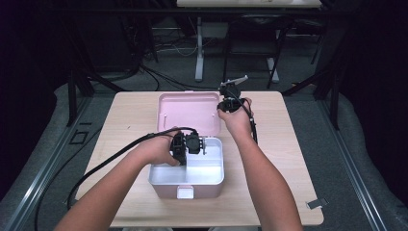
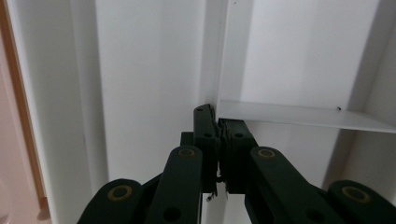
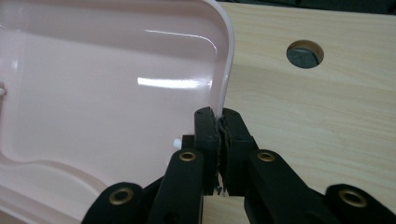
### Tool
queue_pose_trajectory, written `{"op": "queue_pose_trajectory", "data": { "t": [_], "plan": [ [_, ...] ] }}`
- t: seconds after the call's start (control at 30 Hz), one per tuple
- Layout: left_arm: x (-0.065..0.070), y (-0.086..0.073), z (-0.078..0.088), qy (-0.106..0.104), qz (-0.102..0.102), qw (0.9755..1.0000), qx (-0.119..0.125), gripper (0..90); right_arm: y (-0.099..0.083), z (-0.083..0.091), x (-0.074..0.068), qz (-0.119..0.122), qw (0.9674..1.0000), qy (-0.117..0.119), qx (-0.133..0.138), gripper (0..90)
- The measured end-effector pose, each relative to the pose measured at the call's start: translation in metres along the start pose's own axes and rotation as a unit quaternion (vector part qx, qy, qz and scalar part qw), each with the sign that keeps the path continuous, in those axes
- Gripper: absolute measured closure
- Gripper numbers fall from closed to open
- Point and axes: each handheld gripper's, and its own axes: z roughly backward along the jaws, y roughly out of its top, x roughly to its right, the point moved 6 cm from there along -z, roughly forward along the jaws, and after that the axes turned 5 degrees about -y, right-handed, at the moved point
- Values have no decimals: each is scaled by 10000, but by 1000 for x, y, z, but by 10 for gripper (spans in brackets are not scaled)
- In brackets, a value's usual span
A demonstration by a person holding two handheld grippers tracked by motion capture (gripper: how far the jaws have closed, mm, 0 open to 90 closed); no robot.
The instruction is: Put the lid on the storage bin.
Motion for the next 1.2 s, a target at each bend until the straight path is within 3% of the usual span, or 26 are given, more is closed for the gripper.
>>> {"op": "queue_pose_trajectory", "data": {
  "t": [0.43, 0.63, 0.73, 0.8, 0.93, 1.0, 1.07, 1.2],
  "plan": [
    [0, 0, 0, -10, 9, 10000, 10, 864, -8, 41, -7, 203, 9979, 132, 595, 880],
    [0, -1, 0, 32, -2, 10000, 47, 865, -18, 63, -11, 451, 9944, 152, 947, 880],
    [1, -2, 0, 87, 13, 9999, 92, 864, -24, 70, -13, 568, 9929, 250, 1010, 880],
    [1, -2, 0, 108, 5, 9999, 102, 862, -27, 74, -13, 587, 9923, 133, 1083, 880],
    [1, -3, 1, 103, 48, 9998, 155, 861, -31, 79, -14, 657, 9911, 115, 1156, 880],
    [1, -3, 1, 110, 59, 9998, 175, 860, -32, 81, -15, 676, 9911, 272, 1114, 880],
    [2, -3, 1, 151, 64, 9997, 166, 859, -33, 81, -14, 668, 9911, 125, 1149, 880],
    [2, -3, 1, 235, 81, 9995, 168, 854, -33, 81, -15, 663, 9912, 140, 1137, 879]
  ]
}}
